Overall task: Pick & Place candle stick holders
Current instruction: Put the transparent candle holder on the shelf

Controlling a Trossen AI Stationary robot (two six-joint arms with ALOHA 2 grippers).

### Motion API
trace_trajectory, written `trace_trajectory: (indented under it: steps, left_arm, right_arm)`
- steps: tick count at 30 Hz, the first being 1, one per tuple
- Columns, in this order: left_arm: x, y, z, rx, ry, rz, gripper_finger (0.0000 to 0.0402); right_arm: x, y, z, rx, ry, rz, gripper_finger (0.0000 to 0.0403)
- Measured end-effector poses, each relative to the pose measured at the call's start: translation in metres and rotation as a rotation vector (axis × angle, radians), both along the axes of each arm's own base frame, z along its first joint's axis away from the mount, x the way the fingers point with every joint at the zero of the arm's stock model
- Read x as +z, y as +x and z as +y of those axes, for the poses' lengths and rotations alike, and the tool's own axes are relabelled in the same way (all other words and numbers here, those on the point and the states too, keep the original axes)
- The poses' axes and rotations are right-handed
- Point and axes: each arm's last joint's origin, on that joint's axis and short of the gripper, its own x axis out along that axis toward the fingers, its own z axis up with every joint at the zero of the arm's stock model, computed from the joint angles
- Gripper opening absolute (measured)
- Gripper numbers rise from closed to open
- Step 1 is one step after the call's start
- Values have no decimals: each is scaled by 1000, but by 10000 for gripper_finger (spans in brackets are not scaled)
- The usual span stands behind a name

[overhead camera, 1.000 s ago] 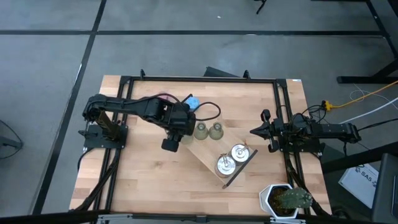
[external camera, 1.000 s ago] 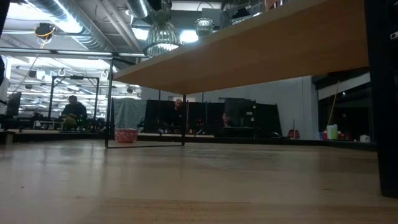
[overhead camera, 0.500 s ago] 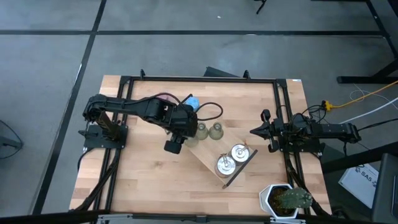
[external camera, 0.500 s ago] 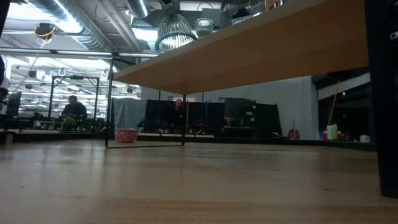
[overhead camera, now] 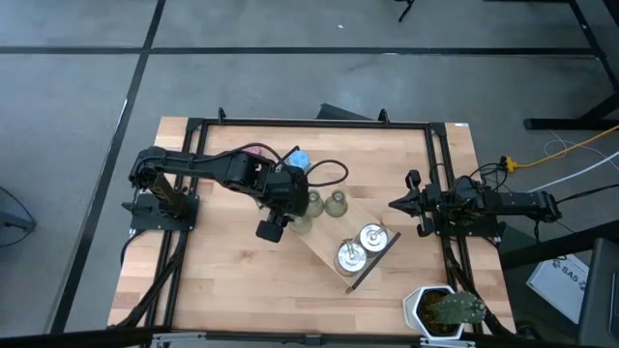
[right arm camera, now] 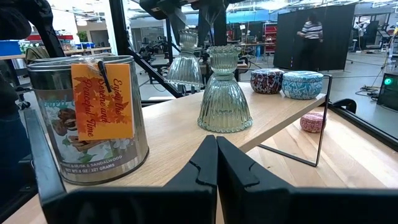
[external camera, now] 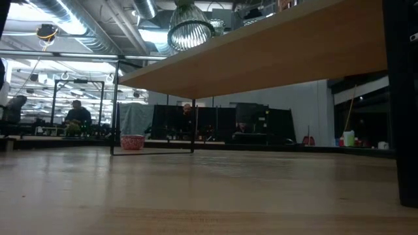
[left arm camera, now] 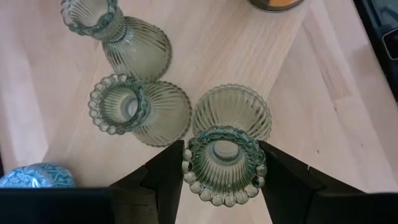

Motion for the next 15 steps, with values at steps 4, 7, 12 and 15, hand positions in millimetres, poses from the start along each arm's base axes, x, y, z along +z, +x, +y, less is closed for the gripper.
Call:
trace_trajectory:
  steps: [4,7,12,15]
  left_arm:
    - [-1,2,0,1,20,0,176]
    - [-4,4,-1,-14,29,8,176]
    - [-10,10,-5,-55,31,13,176]
    - [-11,12,-7,-78,30,2,176]
  right_arm:
    - [0,0,0,0,0,0,1]
    - [0,0,0,0,0,0,1]
    - [0,0,0,0,0,0,1]
    - [0,0,0,0,0,0,1]
